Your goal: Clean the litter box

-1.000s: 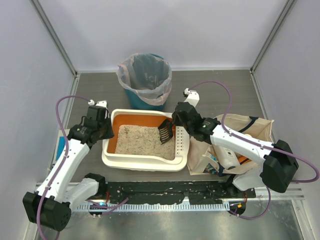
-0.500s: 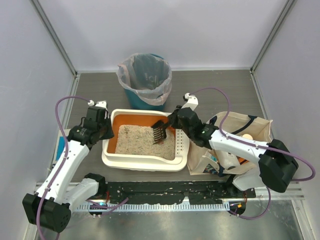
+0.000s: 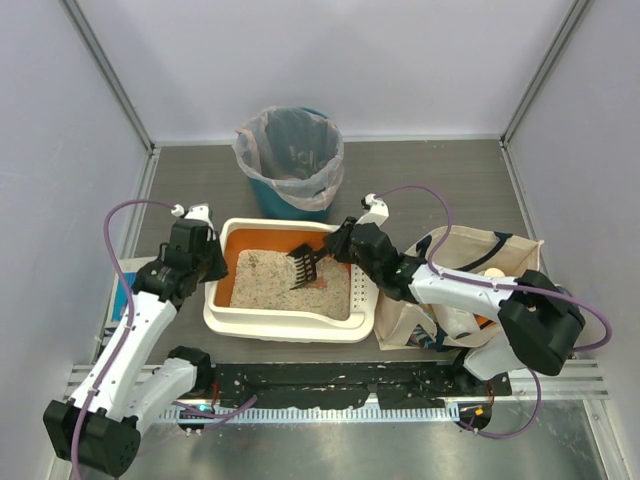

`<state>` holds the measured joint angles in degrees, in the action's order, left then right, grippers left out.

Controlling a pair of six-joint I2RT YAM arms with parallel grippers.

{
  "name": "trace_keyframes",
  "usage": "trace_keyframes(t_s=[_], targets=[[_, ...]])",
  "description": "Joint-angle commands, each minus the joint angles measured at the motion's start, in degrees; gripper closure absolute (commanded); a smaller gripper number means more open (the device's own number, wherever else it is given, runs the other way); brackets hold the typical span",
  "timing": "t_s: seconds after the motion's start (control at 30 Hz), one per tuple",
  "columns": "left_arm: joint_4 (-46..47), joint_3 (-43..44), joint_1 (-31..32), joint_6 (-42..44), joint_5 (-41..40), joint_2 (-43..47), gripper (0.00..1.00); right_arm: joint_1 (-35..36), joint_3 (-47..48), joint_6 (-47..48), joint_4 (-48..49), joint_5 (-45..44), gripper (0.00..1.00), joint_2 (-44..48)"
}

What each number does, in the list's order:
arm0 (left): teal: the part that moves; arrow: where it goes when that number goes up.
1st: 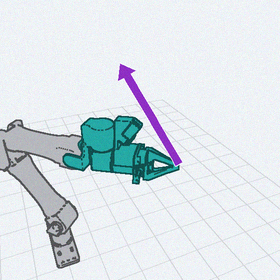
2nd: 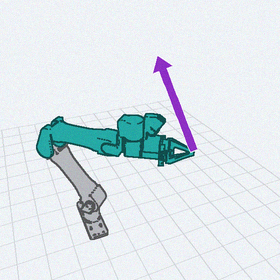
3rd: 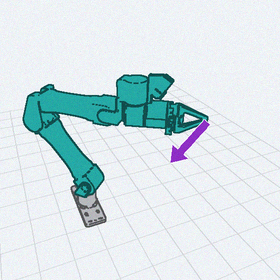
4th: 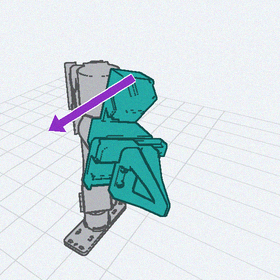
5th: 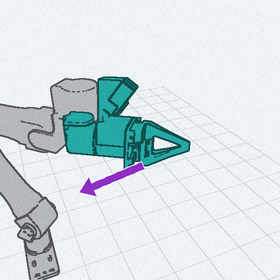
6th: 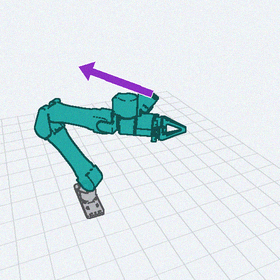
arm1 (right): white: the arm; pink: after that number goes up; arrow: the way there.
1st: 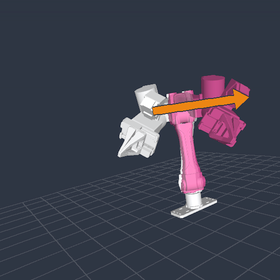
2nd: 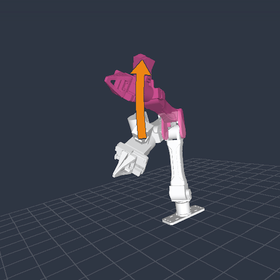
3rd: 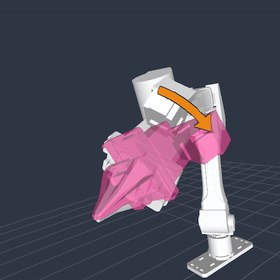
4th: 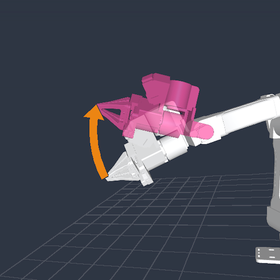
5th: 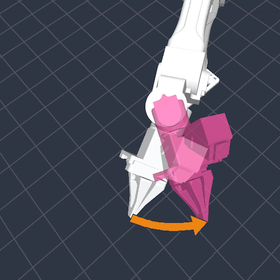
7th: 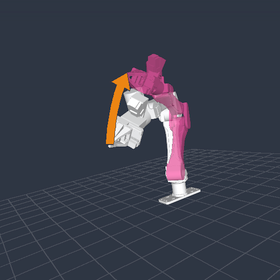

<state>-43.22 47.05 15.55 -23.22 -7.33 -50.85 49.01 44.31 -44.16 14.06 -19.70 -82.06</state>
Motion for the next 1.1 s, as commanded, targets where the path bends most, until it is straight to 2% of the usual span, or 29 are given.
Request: trace_keyframes(t_s=[0.0, 0.17, 0.57, 0.73, 0.87, 0.97, 1.0, 1.07], targets=[[1.7, -2.1, 0.0, -5.6, 1.9, 1.9, 0.98, 2.0, -4.6, 0.8, -2.4, 3.2, 0.99, -4.7], [1.9, -2.9, 0.0, -5.7, 0.8, 3.6, 0.98, 2.9, -6.7, -0.7, 5.0, 4.4, 0.99, -7.4], [2.2, -3.3, 0.0, -5.4, 0.6, 7.3, 0.95, 5.2, -10.2, -3.5, 15.8, 5.5, 0.99, -11.7], [0.9, -1.7, 0.1, -6.3, 0.7, 7.8, 0.93, 5.4, -10.3, -3.9, 15.4, 4.8, 0.99, -10.8], [-0.3, 0.7, 0.1, -5.5, -0.6, 8.7, 0.87, 5.4, -11.1, -7.1, 14.0, 0.8, 0.99, -6.1], [-0.5, 2.3, 0.0, -3.9, -0.4, 9.7, 0.74, 5.2, -11.4, -9.2, 12.6, -0.9, 0.99, -3.7], [-0.8, 3.0, 0.0, -2.8, -0.1, 9.8, 0.61, 5.1, -11.5, -9.2, 12.3, -1.6, 0.99, -2.2], [-1.2, 4.8, 0.1, -1.1, 0.8, 10.2, 0.4, 4.8, -11.7, -9.5, 11.3, -2.3, 0.99, -0.7]])
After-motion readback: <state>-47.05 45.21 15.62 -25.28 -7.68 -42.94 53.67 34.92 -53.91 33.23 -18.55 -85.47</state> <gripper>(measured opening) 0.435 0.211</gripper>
